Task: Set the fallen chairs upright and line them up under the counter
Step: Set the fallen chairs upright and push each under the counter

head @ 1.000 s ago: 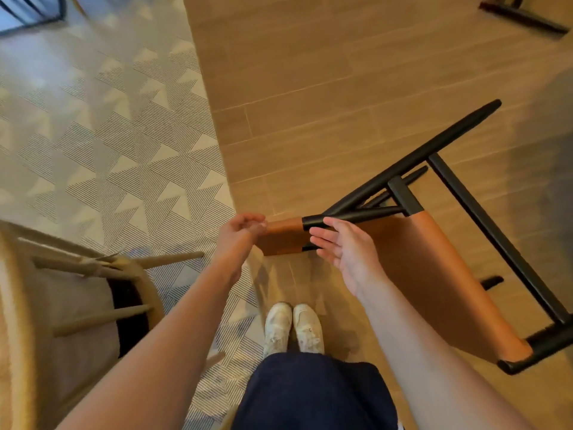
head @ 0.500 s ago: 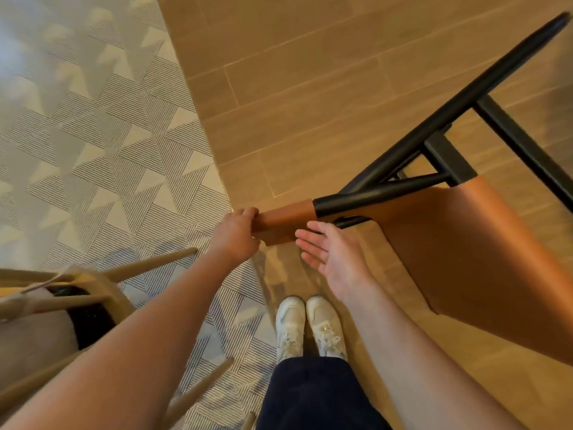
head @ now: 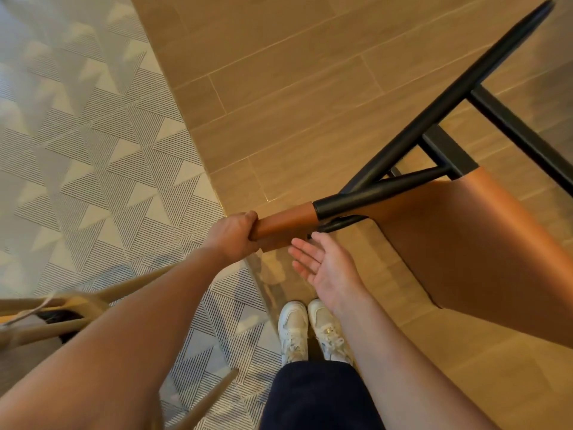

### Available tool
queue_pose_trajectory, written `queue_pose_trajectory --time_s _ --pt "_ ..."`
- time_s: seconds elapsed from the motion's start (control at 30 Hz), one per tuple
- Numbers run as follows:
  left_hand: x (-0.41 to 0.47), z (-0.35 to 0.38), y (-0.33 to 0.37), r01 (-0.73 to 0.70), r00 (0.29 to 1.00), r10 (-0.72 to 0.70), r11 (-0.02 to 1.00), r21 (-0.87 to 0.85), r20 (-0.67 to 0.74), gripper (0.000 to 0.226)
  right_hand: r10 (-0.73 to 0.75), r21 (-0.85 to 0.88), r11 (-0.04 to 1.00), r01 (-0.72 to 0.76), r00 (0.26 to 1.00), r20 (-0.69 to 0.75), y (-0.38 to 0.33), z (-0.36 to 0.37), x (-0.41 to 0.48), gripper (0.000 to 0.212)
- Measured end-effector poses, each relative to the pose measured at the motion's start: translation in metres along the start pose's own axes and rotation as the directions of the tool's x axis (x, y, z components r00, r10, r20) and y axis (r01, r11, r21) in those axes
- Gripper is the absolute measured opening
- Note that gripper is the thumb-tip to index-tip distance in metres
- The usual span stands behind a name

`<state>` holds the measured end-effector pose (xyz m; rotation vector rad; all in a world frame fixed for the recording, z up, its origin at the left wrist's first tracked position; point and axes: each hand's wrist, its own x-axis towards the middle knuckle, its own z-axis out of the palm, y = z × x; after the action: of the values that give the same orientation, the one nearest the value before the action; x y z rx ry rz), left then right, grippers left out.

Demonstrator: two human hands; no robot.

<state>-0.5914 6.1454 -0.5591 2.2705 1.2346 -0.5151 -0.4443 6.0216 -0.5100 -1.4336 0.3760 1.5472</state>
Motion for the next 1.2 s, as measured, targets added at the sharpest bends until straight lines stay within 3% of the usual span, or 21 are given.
queue_pose_trajectory --time_s 0.17,0.5,0.67,0.83,1.03,1.2 --pt "-0.008 -0.021 0.014 -0.057 0.996 0.055 0.998 0.023 0.067 0.029 0.029 0.088 0.996 -0.029 1.000 -0.002 0.004 -0.005 -0.014 0.015" --pt "-0.038 -0.104 0.098 -0.128 0.988 0.122 0.990 0.053 0.099 0.028 0.043 0.285 0.958 -0.042 0.999 0.003 -0.011 -0.006 -0.078 0.040" --pt "-0.042 -0.165 0.161 -0.209 0.976 0.202 0.975 0.083 0.077 0.026 -0.071 0.006 0.997 0.071 0.997 -0.035 -0.017 0.003 -0.118 0.071" --pt "-0.043 -0.220 0.233 -0.217 0.976 0.217 0.976 -0.024 -0.003 0.028 -0.246 -0.166 0.958 0.236 0.968 -0.042 -0.044 0.013 -0.148 0.085" --pt "-0.031 -0.283 0.318 -0.254 0.964 0.236 0.950 -0.179 -0.119 0.029 -0.575 -0.430 0.767 0.475 0.807 -0.135 -0.100 0.013 -0.170 0.090" --pt "-0.009 -0.327 0.367 -0.245 0.962 0.202 0.936 -0.253 -0.183 0.030 -0.677 -0.613 0.626 0.482 0.726 -0.120 -0.155 0.005 -0.172 0.094"
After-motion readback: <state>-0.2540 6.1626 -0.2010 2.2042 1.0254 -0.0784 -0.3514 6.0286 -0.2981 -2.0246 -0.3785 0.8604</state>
